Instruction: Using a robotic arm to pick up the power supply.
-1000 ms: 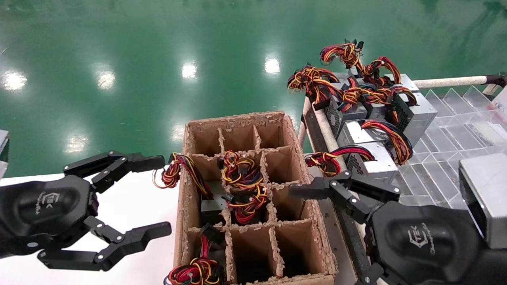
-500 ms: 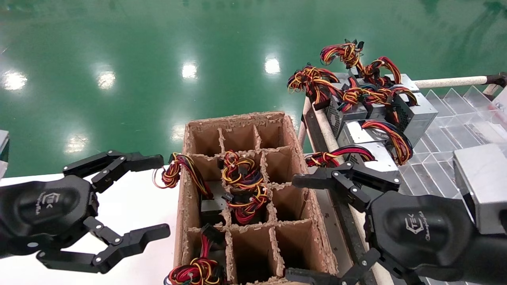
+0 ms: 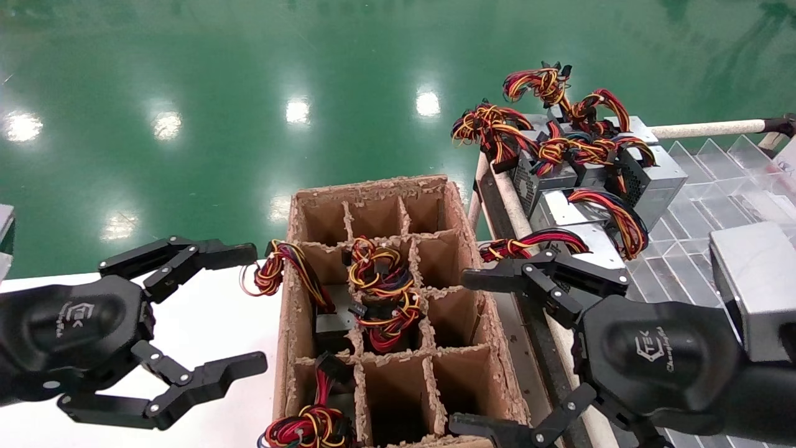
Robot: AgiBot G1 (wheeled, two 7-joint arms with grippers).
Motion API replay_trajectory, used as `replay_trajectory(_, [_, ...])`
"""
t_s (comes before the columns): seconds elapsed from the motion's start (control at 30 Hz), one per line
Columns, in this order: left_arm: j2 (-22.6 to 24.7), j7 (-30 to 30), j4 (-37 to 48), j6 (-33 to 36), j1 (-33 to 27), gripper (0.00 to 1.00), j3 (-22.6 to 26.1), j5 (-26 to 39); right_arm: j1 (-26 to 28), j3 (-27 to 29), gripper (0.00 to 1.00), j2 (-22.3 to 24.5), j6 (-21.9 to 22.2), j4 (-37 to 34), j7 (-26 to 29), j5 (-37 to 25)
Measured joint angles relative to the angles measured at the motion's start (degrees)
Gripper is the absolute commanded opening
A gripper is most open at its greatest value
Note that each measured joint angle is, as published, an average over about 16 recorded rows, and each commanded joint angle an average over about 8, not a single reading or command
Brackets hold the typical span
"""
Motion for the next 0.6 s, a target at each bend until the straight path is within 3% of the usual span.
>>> replay_trajectory(0.6, [0.0, 0.0, 0.0, 0.0, 0.0, 1.0, 0.0, 0.0, 0.18, -0.07, 1.0, -0.06, 0.06, -0.18, -0.11, -0.14])
